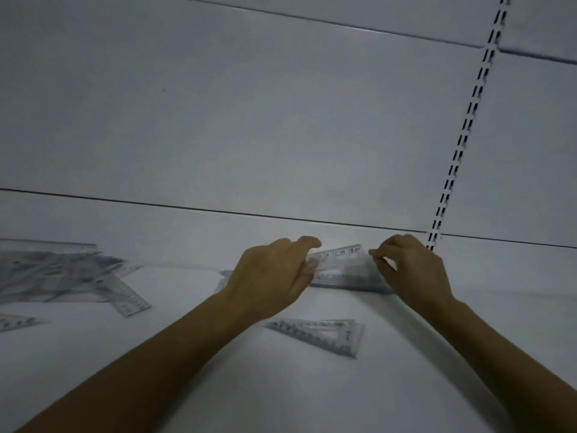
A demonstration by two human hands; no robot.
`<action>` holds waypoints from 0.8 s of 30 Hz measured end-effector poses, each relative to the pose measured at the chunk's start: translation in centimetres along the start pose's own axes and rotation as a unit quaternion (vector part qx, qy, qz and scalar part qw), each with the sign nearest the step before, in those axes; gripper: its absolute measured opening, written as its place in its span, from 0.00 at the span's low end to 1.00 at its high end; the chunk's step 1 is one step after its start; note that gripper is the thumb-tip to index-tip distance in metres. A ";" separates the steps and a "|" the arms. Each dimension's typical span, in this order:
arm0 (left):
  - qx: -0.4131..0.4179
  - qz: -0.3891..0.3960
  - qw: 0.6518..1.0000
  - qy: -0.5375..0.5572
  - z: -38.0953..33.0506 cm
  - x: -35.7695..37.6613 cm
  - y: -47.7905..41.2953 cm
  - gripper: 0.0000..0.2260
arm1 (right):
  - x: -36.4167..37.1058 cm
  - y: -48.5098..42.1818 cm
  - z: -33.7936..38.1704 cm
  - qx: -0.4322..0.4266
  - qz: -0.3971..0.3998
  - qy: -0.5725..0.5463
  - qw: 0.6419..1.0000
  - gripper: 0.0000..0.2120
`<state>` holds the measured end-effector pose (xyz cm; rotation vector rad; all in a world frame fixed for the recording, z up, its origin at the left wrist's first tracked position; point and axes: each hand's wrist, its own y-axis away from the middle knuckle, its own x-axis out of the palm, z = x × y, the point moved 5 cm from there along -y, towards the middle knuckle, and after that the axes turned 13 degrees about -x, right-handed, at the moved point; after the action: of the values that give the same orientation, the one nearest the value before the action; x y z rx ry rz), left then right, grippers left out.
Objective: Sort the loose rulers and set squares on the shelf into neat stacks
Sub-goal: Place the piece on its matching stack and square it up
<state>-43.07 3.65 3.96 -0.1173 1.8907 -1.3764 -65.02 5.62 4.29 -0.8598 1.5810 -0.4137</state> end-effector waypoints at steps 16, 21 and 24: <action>0.025 0.051 0.992 -0.113 1.0 1.8 0.6 0.17 | -2.1 -0.8 7.3 -0.221 -0.159 -0.147 0.951 0.19; 0.017 0.049 0.994 -0.095 1.3 1.8 0.5 0.19 | -0.5 -0.8 9.0 -0.337 -0.134 -0.018 0.932 0.06; 0.001 0.065 0.993 -0.099 2.2 1.6 0.5 0.21 | -0.8 -0.4 7.5 -0.318 -0.130 0.026 0.939 0.07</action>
<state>-42.63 1.43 2.44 -0.1213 1.7017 -1.2323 -57.76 7.42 3.57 -1.5741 1.6768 -0.0971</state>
